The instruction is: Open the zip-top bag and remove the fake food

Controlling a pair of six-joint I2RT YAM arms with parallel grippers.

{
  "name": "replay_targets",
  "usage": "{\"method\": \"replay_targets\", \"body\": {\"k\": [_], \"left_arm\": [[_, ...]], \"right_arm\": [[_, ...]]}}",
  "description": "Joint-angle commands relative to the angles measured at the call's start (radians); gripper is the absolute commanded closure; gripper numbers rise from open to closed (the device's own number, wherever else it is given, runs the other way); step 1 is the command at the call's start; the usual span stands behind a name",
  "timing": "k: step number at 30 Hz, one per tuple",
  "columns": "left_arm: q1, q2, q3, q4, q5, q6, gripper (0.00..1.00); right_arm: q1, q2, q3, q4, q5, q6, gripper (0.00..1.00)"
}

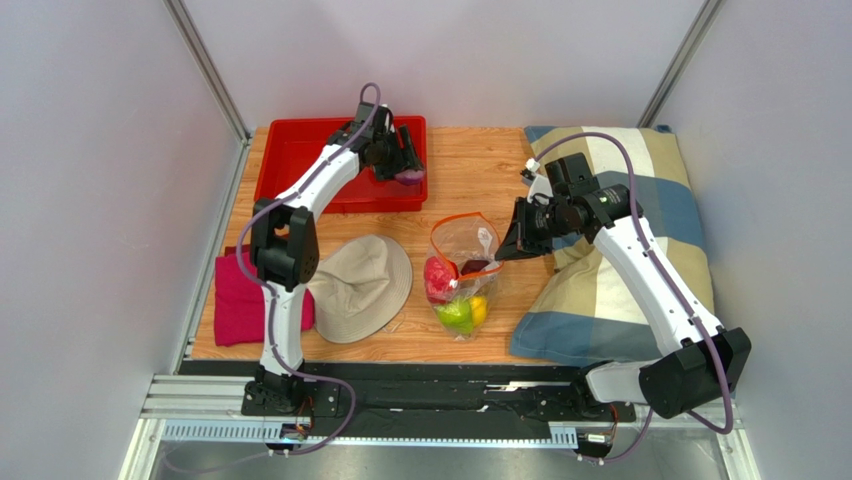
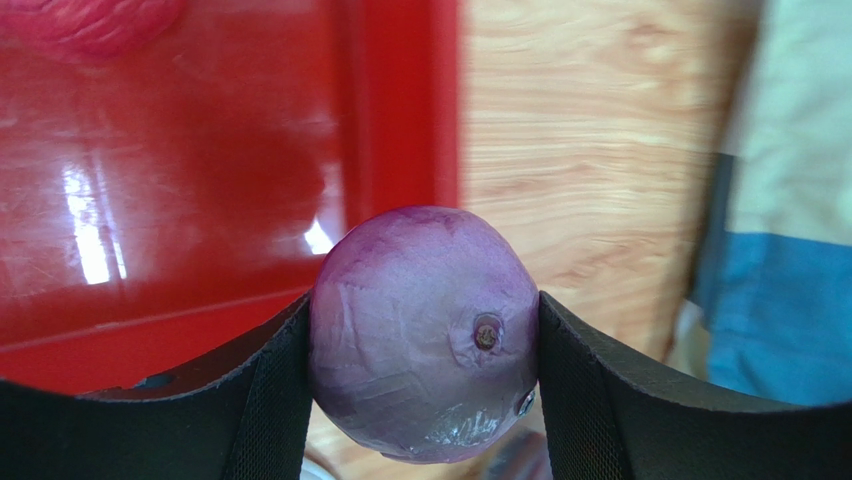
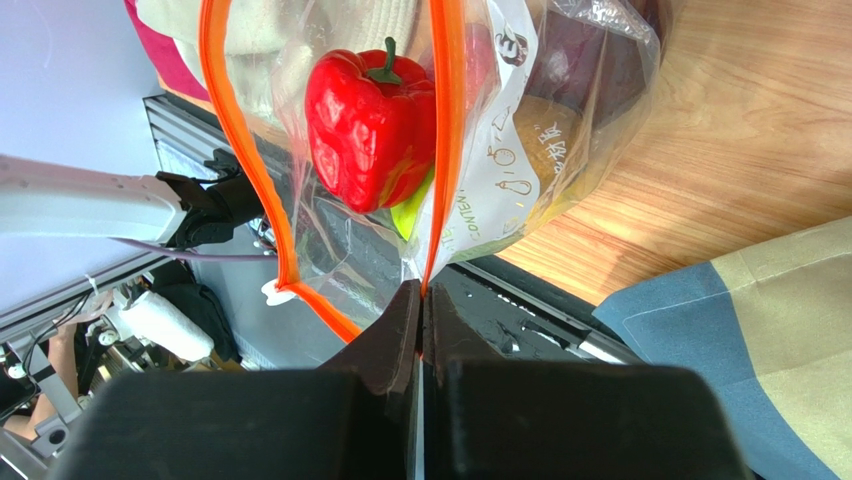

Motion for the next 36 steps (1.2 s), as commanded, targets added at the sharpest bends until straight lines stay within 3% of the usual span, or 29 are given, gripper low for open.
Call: {"method": "replay_targets", "body": {"k": [1, 2, 3, 7, 9, 15, 19, 20, 23, 26, 28, 29, 31, 32, 34, 35, 36], "left_arm": [[0.027, 0.102, 0.116, -0.062, 0.046, -0.002, 0.46], [0.027, 0.127, 0.198, -0.103, 0.048, 0.019, 0.31], [0.027, 0.156, 0.226, -0.17, 0.04, 0.035, 0.26], [0.027, 0.083, 0.194, -0.18, -0.031, 0.107, 0.18], [0.026, 0.014, 0.142, -0.177, -0.073, 0.156, 0.01], [0.019, -0.083, 0.148, -0.281, -0.099, 0.268, 0.01], [-0.031, -0.273, 0.004, -0.213, 0.057, 0.277, 0.33], [-0.054, -0.368, -0.104, -0.171, 0.086, 0.274, 0.41], [-0.152, -0.503, -0.259, -0.048, 0.174, 0.283, 0.42], [-0.268, -0.583, -0.345, 0.022, 0.192, 0.294, 0.51], [-0.332, -0.605, -0.379, 0.058, 0.179, 0.294, 0.56], [-0.383, -0.599, -0.398, 0.074, 0.175, 0.294, 0.66], [-0.413, -0.57, -0.4, 0.069, 0.171, 0.292, 0.69], [-0.422, -0.522, -0.393, 0.052, 0.175, 0.295, 0.82], [-0.439, -0.475, -0.389, 0.026, 0.14, 0.317, 0.86], [-0.444, -0.433, -0.377, -0.011, 0.114, 0.325, 1.0], [-0.445, -0.416, -0.372, -0.017, 0.105, 0.332, 1.0]], "right_arm": [[-0.004, -0.04, 0.015, 0.005, -0.012, -0.012, 1.0], [-0.004, -0.04, 0.015, 0.005, -0.012, -0.011, 1.0], [-0.004, -0.041, 0.014, 0.005, -0.012, -0.012, 1.0], [-0.004, -0.04, 0.018, 0.006, -0.016, -0.012, 1.0], [-0.004, -0.034, 0.017, 0.009, -0.019, -0.015, 1.0], [-0.005, -0.011, 0.048, -0.003, -0.035, -0.027, 1.0], [-0.004, 0.003, 0.072, -0.012, -0.024, -0.037, 1.0], [-0.002, 0.006, 0.072, -0.012, -0.027, -0.037, 1.0], [-0.002, 0.011, 0.069, -0.011, -0.035, -0.038, 1.0], [0.002, 0.014, 0.069, -0.005, -0.036, -0.035, 1.0], [0.005, 0.014, 0.069, 0.0, -0.039, -0.034, 1.0], [0.008, 0.012, 0.071, 0.002, -0.041, -0.028, 1.0], [0.01, 0.011, 0.072, 0.005, -0.039, -0.024, 1.0], [0.01, 0.009, 0.072, 0.005, -0.038, -0.023, 1.0], [0.01, 0.003, 0.072, 0.005, -0.029, -0.023, 1.0], [0.01, 0.0, 0.071, 0.003, -0.026, -0.023, 1.0], [0.01, 0.0, 0.069, 0.003, -0.024, -0.021, 1.0]]}}
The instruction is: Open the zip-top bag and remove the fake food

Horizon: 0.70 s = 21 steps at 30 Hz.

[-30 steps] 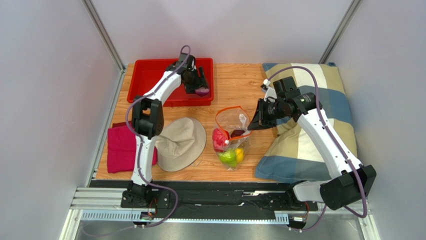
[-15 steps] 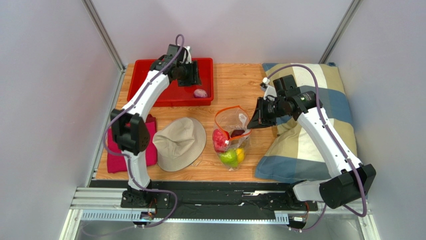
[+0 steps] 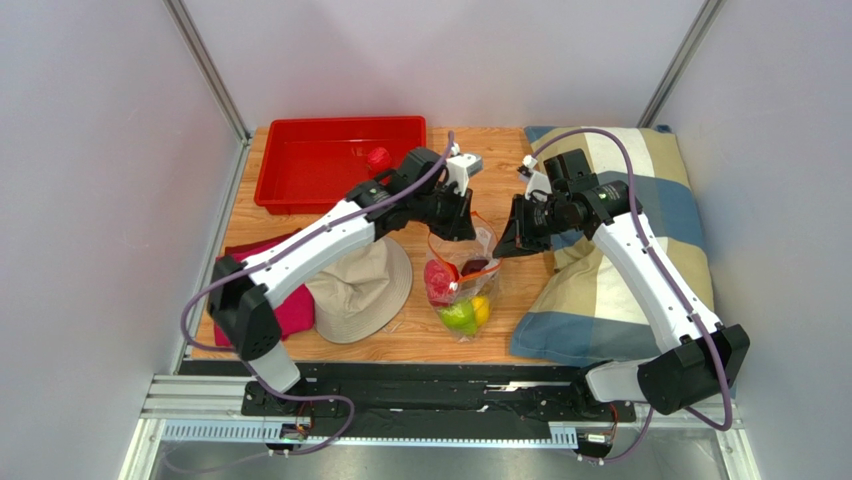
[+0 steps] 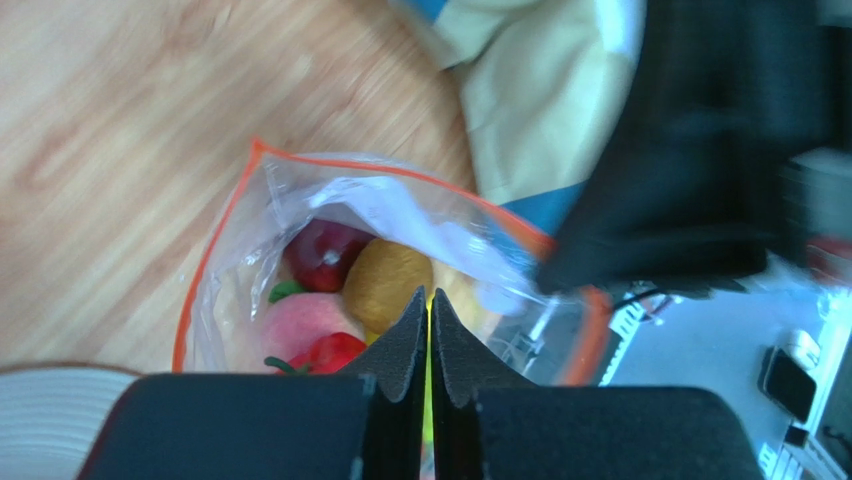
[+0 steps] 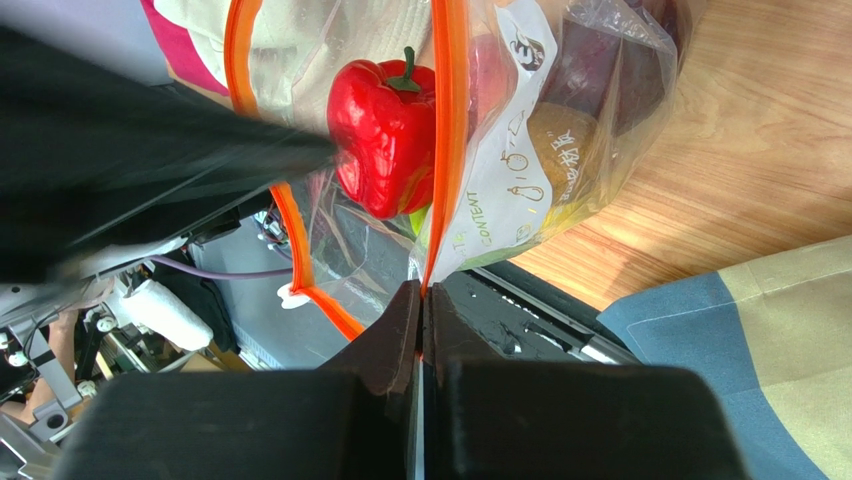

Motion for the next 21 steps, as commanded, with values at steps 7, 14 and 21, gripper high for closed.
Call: {"method": "replay_targets", "body": {"k": [7, 14, 21], "left_arm": [[-0.039, 0.2, 0.032, -0.032, -0.025, 0.087, 0.96], [-0.109, 0.19, -0.039, -0.025, -0.042, 0.11, 0.63], [-0.129, 0.195, -0.069, -0.015, -0.133, 0.107, 0.27]], "right_arm": [[0.005, -0.03, 0.026, 0.009, 0.002, -0.005, 1.0], [0.005, -0.038, 0.021, 0.009, 0.008, -0.005, 1.0], [0.005, -0.05, -0.017, 0.011, 0.0, -0.005, 1.0]]}}
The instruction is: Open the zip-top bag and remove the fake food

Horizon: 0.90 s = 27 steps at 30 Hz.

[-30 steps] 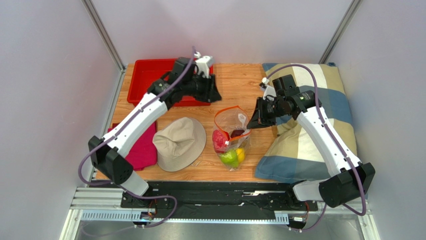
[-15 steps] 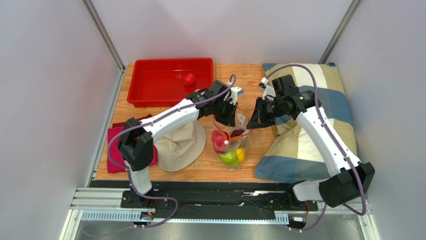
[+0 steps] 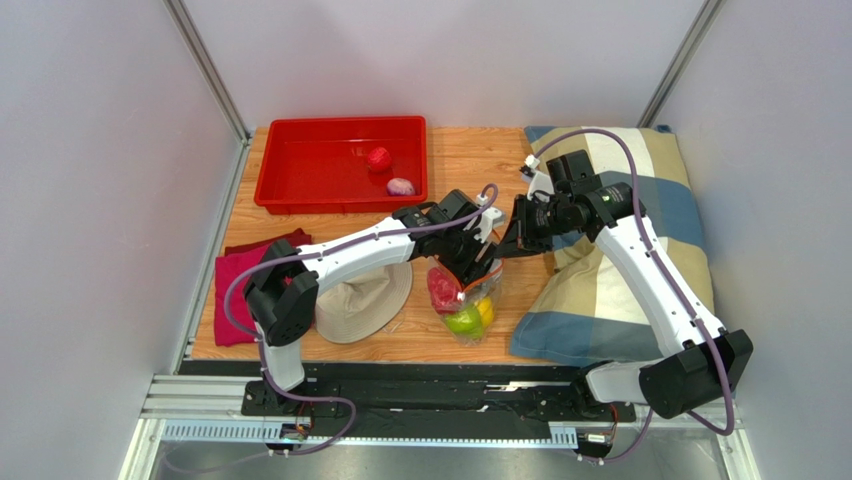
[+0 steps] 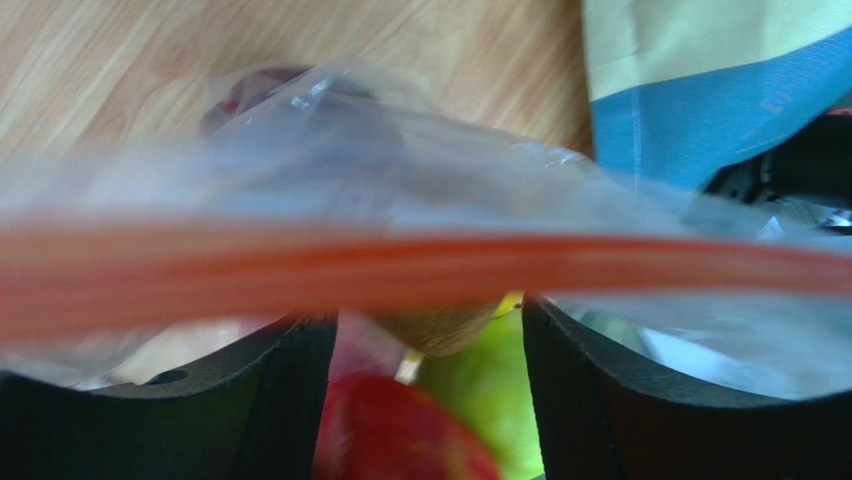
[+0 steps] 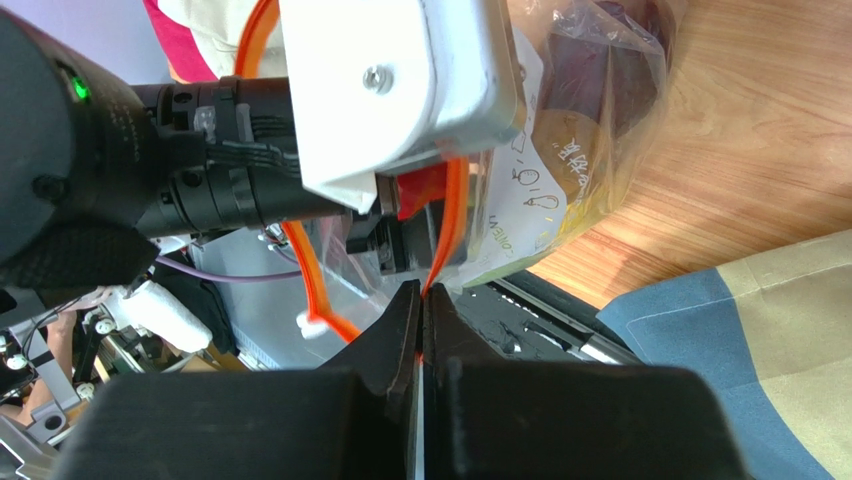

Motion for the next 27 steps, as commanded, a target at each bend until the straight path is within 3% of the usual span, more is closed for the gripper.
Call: {"method": "replay_targets", "body": {"k": [1, 4, 6, 7, 15, 18, 21, 22, 24, 27], "left_arm": [[-0.017, -0.013, 0.022, 0.018, -0.066, 0.021, 0.26], [-0.037, 0.016, 0.036, 0.027, -0.077, 0.026, 0.23], [-0.041, 0.037, 0.036, 0.038, -0.073, 0.018, 0.14], [-0.043, 0.041, 0.024, 0.05, -0.059, -0.001, 0.01], [-0.046, 0.062, -0.03, 0.202, -0.036, -0.077, 0.04], [-0.046, 0.059, -0.038, 0.242, -0.048, -0.065, 0.15], [-0.046, 0.065, -0.013, 0.228, -0.034, -0.048, 0.35], [-0.046, 0.054, -0.012, 0.225, -0.033, -0.046, 0.45], [-0.046, 0.035, -0.013, 0.218, -0.037, -0.035, 0.54], [-0.046, -0.01, -0.013, 0.181, -0.06, -0.014, 0.88]], "right_arm": [[0.005, -0.04, -0.027, 0.015, -0.003, -0.007, 1.0], [0.004, -0.054, -0.046, 0.015, 0.0, -0.008, 1.0], [0.002, -0.061, -0.058, 0.015, 0.004, -0.011, 1.0], [0.004, -0.066, -0.061, 0.015, 0.006, -0.013, 1.0], [0.004, -0.081, -0.093, 0.013, 0.017, -0.021, 1.0], [0.004, -0.081, -0.101, 0.013, 0.014, -0.022, 1.0], [0.004, -0.081, -0.095, 0.012, 0.017, -0.022, 1.0], [0.004, -0.081, -0.086, 0.01, 0.021, -0.021, 1.0], [0.004, -0.078, -0.081, 0.009, 0.026, -0.024, 1.0], [0.002, -0.075, -0.08, 0.009, 0.027, -0.025, 1.0]]}}
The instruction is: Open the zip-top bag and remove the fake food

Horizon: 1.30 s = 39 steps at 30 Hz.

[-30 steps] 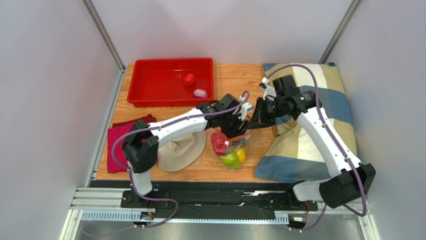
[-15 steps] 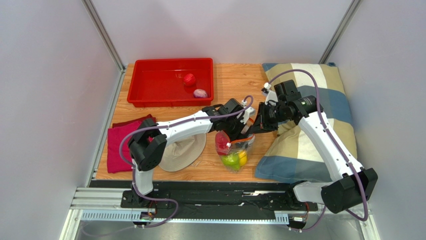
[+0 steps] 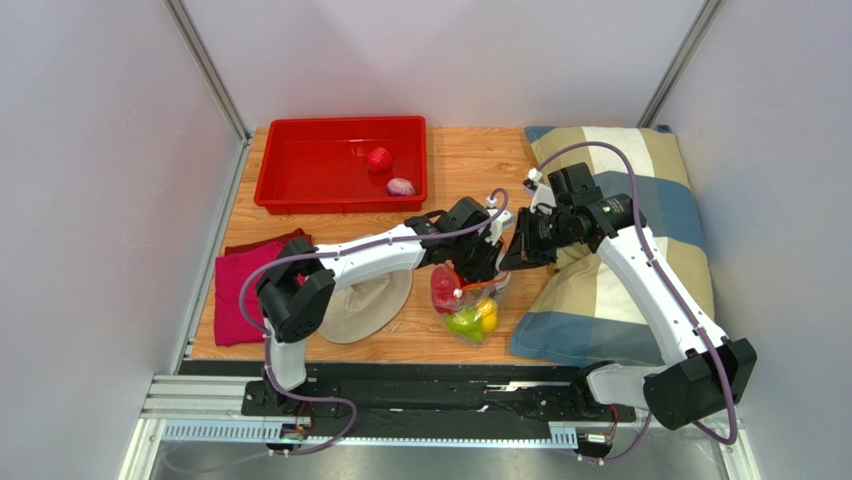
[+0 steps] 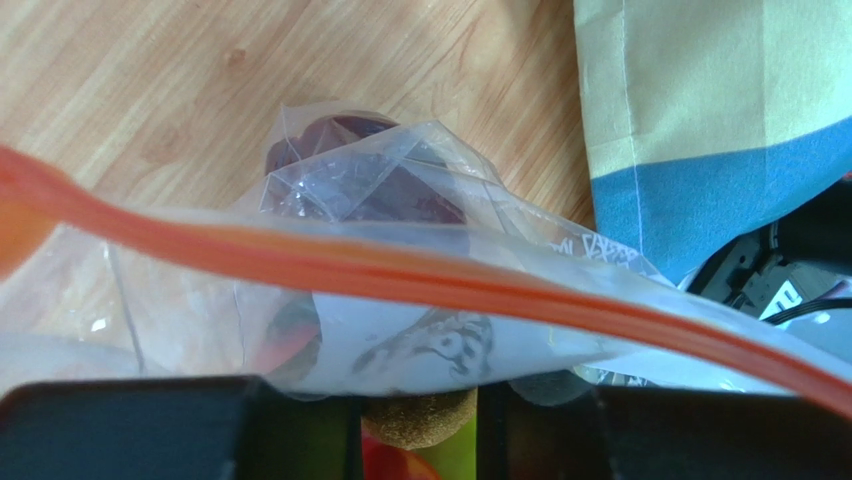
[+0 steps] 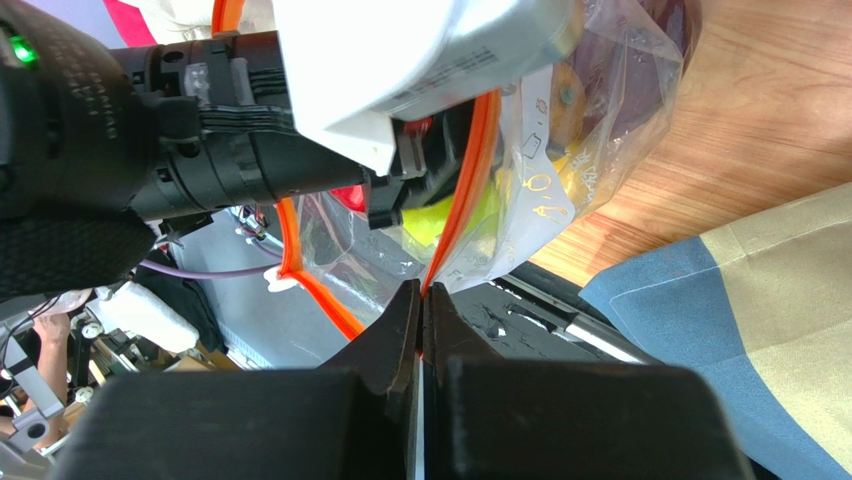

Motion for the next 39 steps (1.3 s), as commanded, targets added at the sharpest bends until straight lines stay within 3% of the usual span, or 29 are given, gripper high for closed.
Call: {"method": "replay_targets", "body": {"k": [1, 5, 10, 15, 18, 21, 30, 32, 33, 35, 36, 37, 39], "left_arm": [[-0.006, -0.098, 0.022, -0.031, -0.027, 0.046, 1.0], [-0.003, -0.195, 0.025, -0.092, -0.049, 0.099, 1.0], [0.058, -0.336, 0.035, -0.109, 0.057, 0.135, 1.0], [0.256, -0.374, 0.042, -0.076, 0.057, -0.009, 1.0], [0.369, -0.321, 0.124, -0.134, -0.129, -0.136, 1.0], [0.475, -0.134, 0.289, -0.329, -0.226, -0.262, 1.0], [0.634, 0.274, 0.657, -0.426, -0.251, -0.371, 1.0], [0.667, 0.317, 0.716, -0.435, -0.236, -0.37, 0.86], [0.675, 0.354, 0.741, -0.478, -0.237, -0.376, 0.65], [0.695, 0.377, 0.787, -0.507, -0.228, -0.358, 0.47], [0.698, 0.38, 0.793, -0.516, -0.233, -0.346, 0.21], [0.7, 0.377, 0.798, -0.521, -0.237, -0.315, 0.06], [0.7, 0.357, 0.801, -0.538, -0.234, -0.283, 0.01]], "right_arm": [[0.003, -0.018, 0.018, 0.01, 0.001, -0.017, 1.0], [-0.003, -0.008, 0.018, 0.013, 0.006, -0.02, 1.0], [-0.006, 0.005, 0.026, 0.01, 0.021, -0.031, 1.0], [-0.005, 0.023, 0.053, 0.003, 0.019, -0.033, 1.0], [-0.006, 0.026, 0.063, -0.003, 0.019, -0.033, 1.0], [-0.006, 0.023, 0.066, -0.002, 0.019, -0.033, 1.0], [-0.006, 0.02, 0.063, 0.004, 0.016, -0.033, 1.0], [-0.006, 0.011, 0.057, 0.003, 0.022, -0.036, 1.0], [-0.006, 0.008, 0.055, 0.001, 0.029, -0.036, 1.0], [-0.006, -0.006, 0.043, 0.001, 0.029, -0.036, 1.0], [-0.006, -0.011, 0.037, 0.001, 0.03, -0.034, 1.0], [-0.006, -0.012, 0.034, 0.003, 0.03, -0.033, 1.0], [-0.008, -0.012, 0.029, 0.003, 0.029, -0.033, 1.0]]}}
